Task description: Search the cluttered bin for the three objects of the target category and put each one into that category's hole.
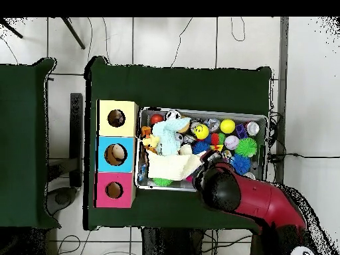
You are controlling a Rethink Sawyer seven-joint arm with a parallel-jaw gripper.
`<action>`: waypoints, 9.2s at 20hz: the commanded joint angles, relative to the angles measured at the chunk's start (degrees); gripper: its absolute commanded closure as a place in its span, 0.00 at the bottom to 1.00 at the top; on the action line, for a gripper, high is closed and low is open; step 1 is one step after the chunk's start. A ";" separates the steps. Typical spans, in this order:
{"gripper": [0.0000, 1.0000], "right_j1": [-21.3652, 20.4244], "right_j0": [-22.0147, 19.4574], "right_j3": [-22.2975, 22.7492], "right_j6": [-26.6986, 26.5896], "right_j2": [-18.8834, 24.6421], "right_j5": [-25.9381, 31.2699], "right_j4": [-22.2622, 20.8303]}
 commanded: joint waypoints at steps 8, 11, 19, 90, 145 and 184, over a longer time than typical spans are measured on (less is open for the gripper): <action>0.00 9.33 -8.78 -3.31 -8.16 10.52 -5.38 -7.94; 0.00 10.54 -11.46 -4.76 -9.91 12.80 -4.55 -9.55; 0.00 15.53 -13.60 -9.27 -8.91 15.37 -4.70 -14.04; 0.00 15.59 0.56 2.02 4.63 7.57 -7.43 -7.66; 0.00 16.99 -8.06 -10.84 0.05 7.85 -6.44 -9.11; 0.00 23.12 -4.42 -15.98 5.59 5.22 -11.52 -7.40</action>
